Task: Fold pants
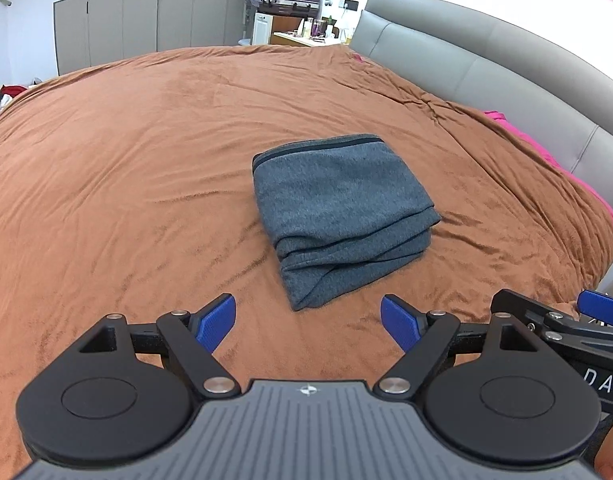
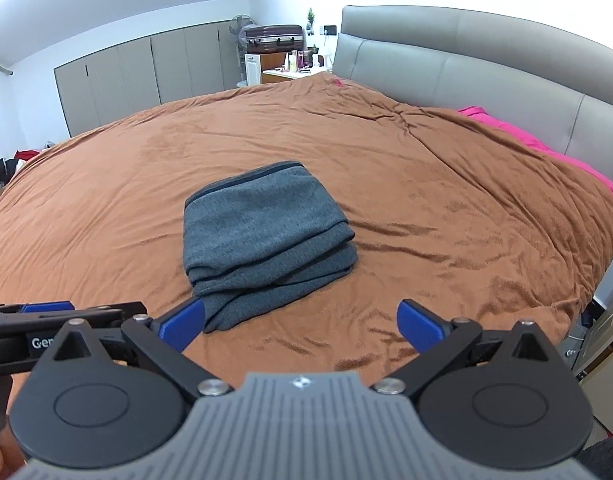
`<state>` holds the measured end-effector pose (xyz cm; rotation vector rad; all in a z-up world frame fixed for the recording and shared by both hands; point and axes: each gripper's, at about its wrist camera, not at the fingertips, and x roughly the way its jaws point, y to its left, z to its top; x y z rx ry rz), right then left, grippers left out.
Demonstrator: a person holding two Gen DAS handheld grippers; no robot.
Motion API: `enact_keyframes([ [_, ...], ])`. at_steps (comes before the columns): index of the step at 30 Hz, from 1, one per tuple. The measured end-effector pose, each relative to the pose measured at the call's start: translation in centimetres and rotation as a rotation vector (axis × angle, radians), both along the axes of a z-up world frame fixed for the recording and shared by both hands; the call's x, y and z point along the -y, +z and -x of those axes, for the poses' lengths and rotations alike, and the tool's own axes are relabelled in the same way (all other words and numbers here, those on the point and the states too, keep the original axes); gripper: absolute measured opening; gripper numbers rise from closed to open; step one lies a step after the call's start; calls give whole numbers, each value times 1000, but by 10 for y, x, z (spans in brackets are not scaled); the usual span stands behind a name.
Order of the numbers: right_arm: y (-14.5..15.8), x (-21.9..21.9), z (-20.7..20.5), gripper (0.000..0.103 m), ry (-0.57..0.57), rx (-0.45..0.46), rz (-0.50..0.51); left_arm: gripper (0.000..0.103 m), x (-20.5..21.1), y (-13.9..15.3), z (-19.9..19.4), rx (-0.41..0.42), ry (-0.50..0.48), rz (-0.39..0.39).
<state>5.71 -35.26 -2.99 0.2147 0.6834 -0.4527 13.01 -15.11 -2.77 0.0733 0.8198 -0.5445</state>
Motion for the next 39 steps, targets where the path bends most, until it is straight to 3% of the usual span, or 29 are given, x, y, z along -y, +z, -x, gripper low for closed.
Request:
enact_keyframes([
  [39,-5,5,2,98,-19,-11,-16,96,4,-6,0,-16,-10,-8],
])
